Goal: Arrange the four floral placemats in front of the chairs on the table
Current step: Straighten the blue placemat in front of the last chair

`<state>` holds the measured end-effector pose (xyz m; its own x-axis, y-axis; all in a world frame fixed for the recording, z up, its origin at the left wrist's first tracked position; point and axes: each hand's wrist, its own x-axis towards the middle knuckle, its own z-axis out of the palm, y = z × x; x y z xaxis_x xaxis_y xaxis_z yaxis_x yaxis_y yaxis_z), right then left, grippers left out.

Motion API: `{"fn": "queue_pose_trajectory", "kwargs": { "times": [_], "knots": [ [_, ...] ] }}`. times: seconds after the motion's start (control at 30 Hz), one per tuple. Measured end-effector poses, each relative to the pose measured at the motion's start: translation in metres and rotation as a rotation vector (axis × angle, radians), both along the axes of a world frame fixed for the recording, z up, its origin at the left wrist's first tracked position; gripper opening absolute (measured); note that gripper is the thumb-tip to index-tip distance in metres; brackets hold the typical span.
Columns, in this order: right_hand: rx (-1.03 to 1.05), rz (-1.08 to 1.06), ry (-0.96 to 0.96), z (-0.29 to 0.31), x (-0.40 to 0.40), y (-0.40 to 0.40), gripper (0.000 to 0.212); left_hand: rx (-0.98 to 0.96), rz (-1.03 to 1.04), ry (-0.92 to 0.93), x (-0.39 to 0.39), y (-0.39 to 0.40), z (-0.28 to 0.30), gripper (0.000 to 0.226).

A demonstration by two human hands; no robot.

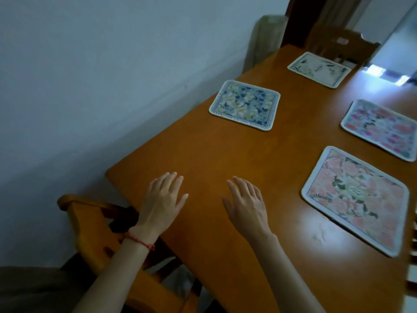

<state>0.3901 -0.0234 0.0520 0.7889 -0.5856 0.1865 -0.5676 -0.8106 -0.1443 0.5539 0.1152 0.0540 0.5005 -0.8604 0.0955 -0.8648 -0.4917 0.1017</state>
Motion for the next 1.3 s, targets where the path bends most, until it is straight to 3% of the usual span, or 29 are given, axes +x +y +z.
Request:
{"fn": "queue_pose_trajectory", "kwargs": {
  "times": [0.5, 0.6, 0.77, 0.9, 1.3],
  "knots": [
    [0.102, -0.184, -0.076, -0.012, 0.031, -0.081, 0.048, 0.021, -0.118, 0.062, 0.064, -0.096, -0.030, 0.044],
    [0.139, -0.196, -0.117, -0.021, 0.037, -0.109, 0.046, 0.008, -0.110, 0.117, 0.072, -0.122, -0.036, 0.054],
    [0.185, -0.212, -0.170, -0.039, 0.051, -0.156, 0.041, -0.092, -0.034, 0.296, 0.088, -0.169, -0.052, 0.049],
    [0.337, -0.258, -0.235, -0.050, 0.068, -0.190, 0.042, -0.158, 0.066, 0.433, 0.102, -0.208, -0.058, 0.049],
    [0.522, -0.379, -0.373, -0.092, 0.112, -0.286, 0.047, -0.222, 0.186, 0.507, 0.152, -0.302, -0.091, 0.048]
  ]
}}
